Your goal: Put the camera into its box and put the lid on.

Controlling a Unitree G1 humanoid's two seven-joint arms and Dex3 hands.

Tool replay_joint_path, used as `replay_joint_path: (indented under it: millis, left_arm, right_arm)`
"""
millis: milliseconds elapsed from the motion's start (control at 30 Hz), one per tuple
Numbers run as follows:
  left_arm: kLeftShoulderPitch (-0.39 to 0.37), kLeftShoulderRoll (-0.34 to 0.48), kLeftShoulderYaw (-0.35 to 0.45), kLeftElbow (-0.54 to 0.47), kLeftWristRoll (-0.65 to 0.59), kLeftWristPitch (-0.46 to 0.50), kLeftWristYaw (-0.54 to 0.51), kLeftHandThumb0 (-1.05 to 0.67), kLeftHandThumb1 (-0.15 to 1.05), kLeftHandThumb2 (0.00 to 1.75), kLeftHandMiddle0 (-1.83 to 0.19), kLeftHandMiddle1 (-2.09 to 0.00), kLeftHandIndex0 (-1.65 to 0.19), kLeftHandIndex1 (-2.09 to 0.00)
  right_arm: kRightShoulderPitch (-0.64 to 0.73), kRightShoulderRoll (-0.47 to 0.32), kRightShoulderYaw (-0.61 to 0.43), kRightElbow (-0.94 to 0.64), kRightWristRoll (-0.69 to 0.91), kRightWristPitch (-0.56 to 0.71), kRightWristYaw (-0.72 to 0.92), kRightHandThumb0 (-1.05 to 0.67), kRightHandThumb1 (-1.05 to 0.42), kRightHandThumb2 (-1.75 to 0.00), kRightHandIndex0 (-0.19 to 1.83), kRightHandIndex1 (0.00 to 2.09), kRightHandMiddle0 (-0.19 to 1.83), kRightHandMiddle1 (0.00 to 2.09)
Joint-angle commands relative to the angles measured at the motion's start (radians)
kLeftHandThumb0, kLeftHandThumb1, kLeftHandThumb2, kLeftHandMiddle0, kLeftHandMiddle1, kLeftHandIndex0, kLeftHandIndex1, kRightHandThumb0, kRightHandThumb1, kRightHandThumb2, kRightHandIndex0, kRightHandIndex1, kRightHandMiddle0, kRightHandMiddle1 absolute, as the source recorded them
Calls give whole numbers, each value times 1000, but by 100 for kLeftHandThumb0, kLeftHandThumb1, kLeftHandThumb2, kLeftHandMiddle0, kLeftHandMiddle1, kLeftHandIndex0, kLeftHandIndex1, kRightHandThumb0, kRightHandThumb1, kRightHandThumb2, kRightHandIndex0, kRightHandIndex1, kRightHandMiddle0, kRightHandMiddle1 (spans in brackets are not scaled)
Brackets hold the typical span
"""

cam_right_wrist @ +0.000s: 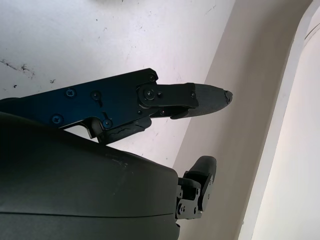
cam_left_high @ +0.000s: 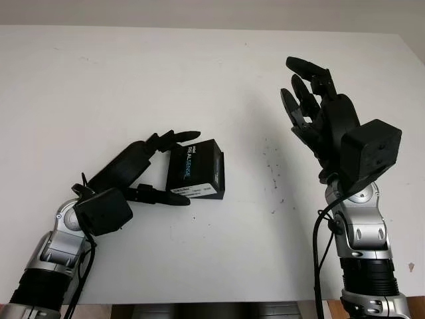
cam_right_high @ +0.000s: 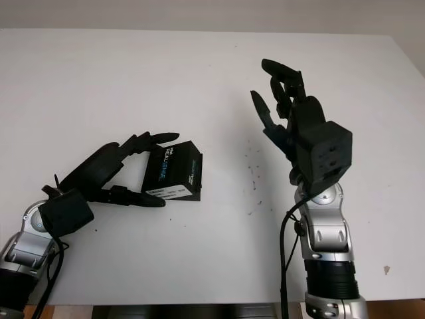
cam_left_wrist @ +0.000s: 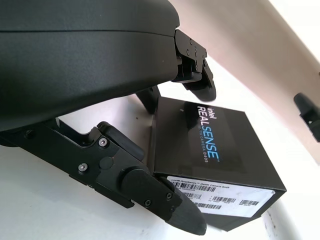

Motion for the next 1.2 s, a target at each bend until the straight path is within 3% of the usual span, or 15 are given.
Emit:
replay_joint_path:
  millis: [0,167,333,600,867,1000,1167]
  left_arm:
    - [8,-11,9,17,0,-22,21,-51,81,6,-3,-137,-10,-89]
    - [9,-15,12,29,-6,-30,31,-46,86,6,-1,-149,-6,-103]
    - [16,-20,17,20,-9,-8,34,-45,88,6,1,-151,-2,-105]
    - [25,-27,21,-7,-20,23,37,-39,103,8,2,-153,-1,-109]
    - [33,-26,20,-40,-1,51,62,-42,105,7,5,-149,1,-110]
    - [31,-23,20,-38,0,46,64,-42,105,8,4,-146,2,-110]
    - [30,-14,25,-47,-11,43,50,-39,105,20,6,-153,3,-113]
  right_arm:
    - [12,-3,-3,-23,1,1,0,-61,-105,-35,14,5,-10,78]
    - [12,4,-6,-31,11,13,0,-61,-105,-34,16,6,-8,76]
    - [12,9,-4,-29,12,8,-3,-60,-105,-34,14,5,-8,78]
    - [14,16,-2,-31,5,12,-15,-60,-105,-34,18,7,-8,79]
    - [16,18,0,-29,11,11,-10,-56,-105,-34,14,5,-7,76]
    - [17,14,5,-27,2,9,-10,-58,-105,-34,25,11,-4,67]
    - [16,14,8,-19,-3,-1,-10,-59,-105,-34,31,17,-1,62]
